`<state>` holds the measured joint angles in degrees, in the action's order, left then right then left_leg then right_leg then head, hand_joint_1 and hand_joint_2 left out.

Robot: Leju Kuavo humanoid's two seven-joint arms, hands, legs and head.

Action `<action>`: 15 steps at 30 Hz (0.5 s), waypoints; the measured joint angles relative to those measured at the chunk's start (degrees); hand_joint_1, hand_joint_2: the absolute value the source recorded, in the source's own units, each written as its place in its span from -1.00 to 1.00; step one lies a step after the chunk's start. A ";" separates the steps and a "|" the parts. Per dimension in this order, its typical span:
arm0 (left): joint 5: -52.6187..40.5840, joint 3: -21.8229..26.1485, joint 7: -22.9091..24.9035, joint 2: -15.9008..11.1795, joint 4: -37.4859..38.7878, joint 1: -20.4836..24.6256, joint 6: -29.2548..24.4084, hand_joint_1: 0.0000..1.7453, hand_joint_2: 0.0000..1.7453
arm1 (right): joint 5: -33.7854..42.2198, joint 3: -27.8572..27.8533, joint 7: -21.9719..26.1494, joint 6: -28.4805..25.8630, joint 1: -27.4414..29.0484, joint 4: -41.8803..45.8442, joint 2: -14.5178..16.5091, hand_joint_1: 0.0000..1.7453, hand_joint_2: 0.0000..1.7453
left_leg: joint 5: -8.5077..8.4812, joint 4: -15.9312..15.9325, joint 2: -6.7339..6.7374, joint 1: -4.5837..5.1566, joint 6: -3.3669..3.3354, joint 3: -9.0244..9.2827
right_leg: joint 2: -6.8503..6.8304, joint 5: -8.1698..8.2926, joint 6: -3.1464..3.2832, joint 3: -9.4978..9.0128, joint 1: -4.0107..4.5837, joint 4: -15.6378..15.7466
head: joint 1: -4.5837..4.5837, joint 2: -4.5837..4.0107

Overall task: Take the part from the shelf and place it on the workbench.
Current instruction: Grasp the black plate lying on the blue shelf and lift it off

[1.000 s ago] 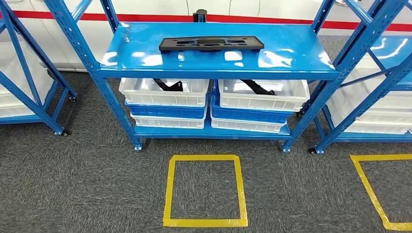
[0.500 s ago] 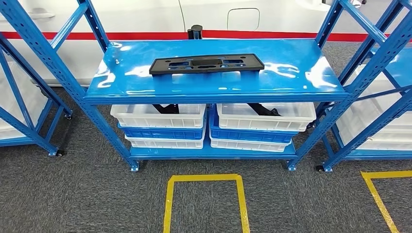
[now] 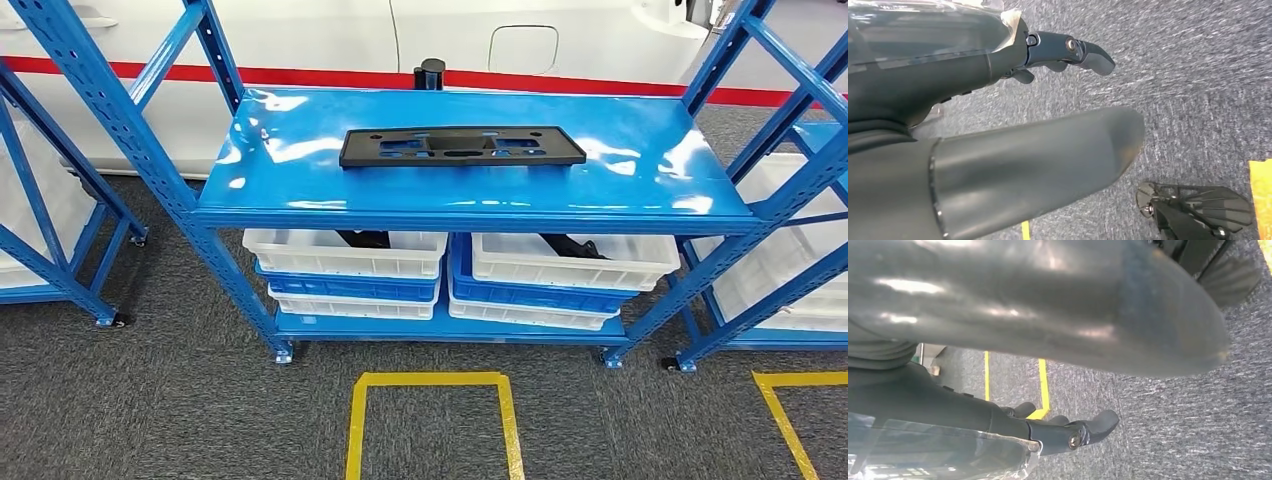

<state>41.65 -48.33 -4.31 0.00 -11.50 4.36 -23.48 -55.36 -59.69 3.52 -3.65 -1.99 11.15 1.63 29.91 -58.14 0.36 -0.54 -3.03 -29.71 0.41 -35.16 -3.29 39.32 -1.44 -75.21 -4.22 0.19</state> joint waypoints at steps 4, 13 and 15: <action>0.22 0.21 0.10 0.00 0.00 -0.28 -0.01 -1.00 -1.00 | -0.02 0.02 0.03 0.02 0.21 0.00 -0.01 -1.00 -1.00 | 2.29 0.07 -0.51 0.32 0.33 2.35 | -0.15 7.76 -0.89 -2.93 0.52 12.14 | 0.30 0.00; 0.01 0.24 0.11 -0.21 -0.07 0.18 -0.51 -1.00 -1.00 | -0.15 0.09 0.21 0.04 -0.10 0.00 0.10 -1.00 -1.00 | 7.95 -10.59 -0.62 0.13 3.03 -1.93 | -0.32 6.09 3.31 -9.37 -0.08 17.29 | -0.01 0.00; 0.02 0.24 0.13 -0.22 -0.07 -0.02 -0.69 -1.00 -1.00 | -0.18 0.09 0.20 0.04 -0.12 -0.01 0.10 -1.00 -1.00 | 7.82 -16.60 -0.60 -0.19 3.51 -8.05 | -0.15 4.69 3.25 -10.77 -0.19 17.31 | 0.00 0.00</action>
<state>41.67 -48.09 -4.19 -0.22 -11.56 4.34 -24.17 -55.54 -59.60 3.73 -3.61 -2.12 11.15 1.73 37.73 -74.74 -0.24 -0.72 0.48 -37.76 0.26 -30.47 -0.04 28.55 -1.62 -57.90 -4.22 0.19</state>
